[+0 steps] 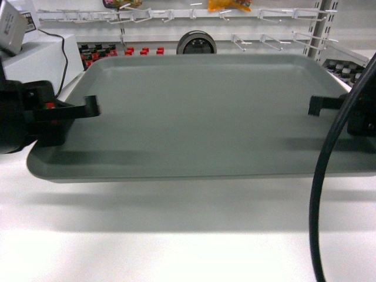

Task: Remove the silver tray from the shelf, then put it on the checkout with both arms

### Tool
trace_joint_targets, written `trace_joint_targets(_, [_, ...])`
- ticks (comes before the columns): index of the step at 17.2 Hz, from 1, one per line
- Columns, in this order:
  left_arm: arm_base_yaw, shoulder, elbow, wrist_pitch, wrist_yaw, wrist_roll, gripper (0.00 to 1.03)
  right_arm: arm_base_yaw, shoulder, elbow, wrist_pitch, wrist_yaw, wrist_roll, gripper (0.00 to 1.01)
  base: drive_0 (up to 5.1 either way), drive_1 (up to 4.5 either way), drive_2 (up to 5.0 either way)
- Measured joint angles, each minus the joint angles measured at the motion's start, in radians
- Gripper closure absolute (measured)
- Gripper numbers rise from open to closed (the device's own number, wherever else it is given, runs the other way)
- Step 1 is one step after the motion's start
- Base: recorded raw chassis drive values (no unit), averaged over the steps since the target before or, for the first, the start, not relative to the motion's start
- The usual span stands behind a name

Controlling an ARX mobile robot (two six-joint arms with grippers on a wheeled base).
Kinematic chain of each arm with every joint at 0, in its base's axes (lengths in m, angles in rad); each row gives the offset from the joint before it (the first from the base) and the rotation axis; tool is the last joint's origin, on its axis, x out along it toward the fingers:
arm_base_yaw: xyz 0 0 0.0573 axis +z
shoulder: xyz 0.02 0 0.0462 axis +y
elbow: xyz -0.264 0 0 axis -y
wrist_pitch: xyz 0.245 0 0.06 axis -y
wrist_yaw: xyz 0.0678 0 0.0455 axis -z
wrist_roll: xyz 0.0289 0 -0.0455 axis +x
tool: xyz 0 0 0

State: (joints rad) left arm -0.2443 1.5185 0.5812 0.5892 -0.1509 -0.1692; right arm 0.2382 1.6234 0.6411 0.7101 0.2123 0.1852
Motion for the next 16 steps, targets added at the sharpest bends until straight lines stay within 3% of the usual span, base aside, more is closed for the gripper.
trace_joint_targets(1, [-0.04,0.017,0.001,0.012,-0.142,-0.069,1.0,0.0,0.009,0.001,0.01,-0.004,0.011,0.98,0.0,0.0,0.0])
trace_joint_targets(3, [-0.062,0.047,0.002,0.017,-0.205,-0.09,1.0,0.003,0.032,0.001,0.003,-0.021,0.015,0.98,0.0,0.0,0.0])
trace_joint_targets(7, [-0.087,0.143,0.002,0.071,-0.249,-0.06,1.0,-0.006,0.136,0.031,-0.004,-0.055,0.01,0.98,0.0,0.0,0.0])
trace_joint_targets(12, [-0.114,0.22,-0.003,0.112,-0.294,-0.026,1.0,-0.023,0.274,0.087,0.018,-0.103,-0.041,0.98,0.0,0.0,0.0])
trace_joint_targets(16, [-0.121,0.248,-0.003,0.145,-0.316,-0.002,1.0,-0.026,0.313,0.111,0.042,-0.109,-0.072,0.98,0.0,0.0,0.0])
